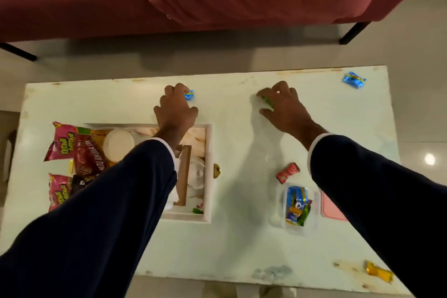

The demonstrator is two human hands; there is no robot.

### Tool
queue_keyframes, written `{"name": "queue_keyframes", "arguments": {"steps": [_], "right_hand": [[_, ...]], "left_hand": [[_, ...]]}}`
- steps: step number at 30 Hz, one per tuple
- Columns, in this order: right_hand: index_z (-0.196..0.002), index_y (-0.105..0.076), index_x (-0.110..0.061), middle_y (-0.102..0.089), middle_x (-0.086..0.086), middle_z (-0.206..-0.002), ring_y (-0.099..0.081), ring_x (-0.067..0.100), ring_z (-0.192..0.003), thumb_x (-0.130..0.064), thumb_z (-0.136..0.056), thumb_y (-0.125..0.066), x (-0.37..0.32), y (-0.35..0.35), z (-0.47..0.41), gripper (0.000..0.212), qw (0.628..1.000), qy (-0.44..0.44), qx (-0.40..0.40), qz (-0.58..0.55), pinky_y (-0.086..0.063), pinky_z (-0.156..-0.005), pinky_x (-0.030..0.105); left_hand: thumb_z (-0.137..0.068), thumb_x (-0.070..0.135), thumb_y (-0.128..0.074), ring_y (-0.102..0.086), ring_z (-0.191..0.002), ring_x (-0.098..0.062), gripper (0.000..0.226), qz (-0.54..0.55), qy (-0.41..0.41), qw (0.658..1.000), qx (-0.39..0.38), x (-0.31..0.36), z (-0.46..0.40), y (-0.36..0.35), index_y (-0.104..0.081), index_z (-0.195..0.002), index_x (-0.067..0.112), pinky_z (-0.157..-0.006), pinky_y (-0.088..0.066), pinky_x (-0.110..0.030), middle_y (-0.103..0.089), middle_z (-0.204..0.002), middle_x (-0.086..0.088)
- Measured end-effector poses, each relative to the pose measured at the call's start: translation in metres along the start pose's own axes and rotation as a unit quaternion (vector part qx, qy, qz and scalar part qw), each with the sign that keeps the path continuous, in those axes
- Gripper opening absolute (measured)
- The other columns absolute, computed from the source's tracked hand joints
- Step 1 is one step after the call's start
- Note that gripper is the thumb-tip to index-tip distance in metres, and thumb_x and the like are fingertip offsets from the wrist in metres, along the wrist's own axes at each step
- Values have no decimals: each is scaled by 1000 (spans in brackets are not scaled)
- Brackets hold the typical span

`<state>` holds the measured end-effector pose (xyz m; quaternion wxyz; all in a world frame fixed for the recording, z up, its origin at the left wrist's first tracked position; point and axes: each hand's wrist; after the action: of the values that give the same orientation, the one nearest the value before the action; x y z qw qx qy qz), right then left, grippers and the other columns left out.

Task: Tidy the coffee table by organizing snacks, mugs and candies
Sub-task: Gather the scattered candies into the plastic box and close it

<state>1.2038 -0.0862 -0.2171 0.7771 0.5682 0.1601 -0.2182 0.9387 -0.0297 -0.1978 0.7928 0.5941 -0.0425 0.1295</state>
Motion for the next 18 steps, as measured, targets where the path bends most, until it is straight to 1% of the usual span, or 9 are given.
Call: {"name": "queue_keyframes", "arguments": {"steps": [3,5,6,7,9,12,14,16,18], "right_hand": [[-123,-58,-19,-49,10,-119,-53,31,-104,-18,-95,-64,5,-12,1,28,999,21,15,28,-56,-83,43],[-111,-58,-14,-51,11,-109,-59,33,-91,-16,-97,-61,6,-15,1,15,999,15,25,15,-56,-77,41],[-108,-58,-12,-52,10,-107,-60,33,-88,-16,-96,-62,6,-15,1,13,1000,5,20,7,-56,-76,40],[-106,-59,-11,-53,9,-104,-61,33,-88,-17,-94,-65,7,-14,-1,14,1000,-7,11,-4,-54,-75,37],[-100,-62,-11,-59,6,-98,-61,29,-88,-19,-89,-74,10,-8,1,18,997,-41,-12,-59,-49,-71,30],[-91,-63,-16,-67,-3,-87,-61,14,-73,-32,-82,-82,12,6,20,27,977,-104,-19,-185,-44,-56,17],[-88,-63,-15,-72,-3,-80,-62,12,-64,-34,-81,-84,12,19,48,29,961,-124,-2,-247,-48,-54,16],[-86,-64,-9,-76,4,-77,-63,16,-60,-28,-81,-84,11,32,84,28,928,-149,28,-340,-53,-58,26],[-88,-65,-3,-76,6,-75,-63,17,-59,-18,-83,-82,12,42,125,23,893,-174,55,-411,-53,-58,27]], "left_hand": [[-87,17,-69,-54,-115,-34,47,-14,-39,999,-27,-6,-15,-5,-54,-131,21,-94,-45,-46,-47,-136,-10],[-89,13,-70,-56,-112,-34,42,-10,-67,997,-23,-9,-24,-6,-56,-129,18,-93,-51,-44,-48,-134,-12],[-90,10,-70,-59,-109,-32,38,-2,-78,997,-15,-10,-28,-8,-58,-126,17,-89,-54,-40,-51,-131,-13],[-92,8,-70,-61,-104,-29,33,7,-87,996,-7,-11,-32,-9,-60,-122,15,-84,-54,-35,-55,-127,-13],[-93,8,-69,-59,-92,-21,23,2,-95,995,6,-11,-34,-11,-62,-114,14,-74,-47,-29,-63,-118,-12],[-93,17,-70,-59,-87,-20,19,7,-107,994,17,-10,-26,-9,-64,-110,13,-71,-46,-32,-66,-113,-10],[-90,20,-73,-63,-91,-22,21,81,-107,991,27,-2,-10,-4,-65,-107,11,-75,-51,-33,-67,-109,-7],[-85,21,-75,-65,-84,-12,20,196,-80,977,31,18,18,5,-66,-100,10,-72,-48,-18,-71,-98,-1],[-78,24,-74,-63,-68,6,17,281,-56,958,14,42,60,10,-67,-91,15,-62,-40,-4,-69,-80,14]]}}
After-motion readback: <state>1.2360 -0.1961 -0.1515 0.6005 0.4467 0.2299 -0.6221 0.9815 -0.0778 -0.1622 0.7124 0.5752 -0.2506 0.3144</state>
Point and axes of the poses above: each hand's wrist, its own z-axis away from the middle knuckle, its own y-axis out of the back of the hand, x = y × z
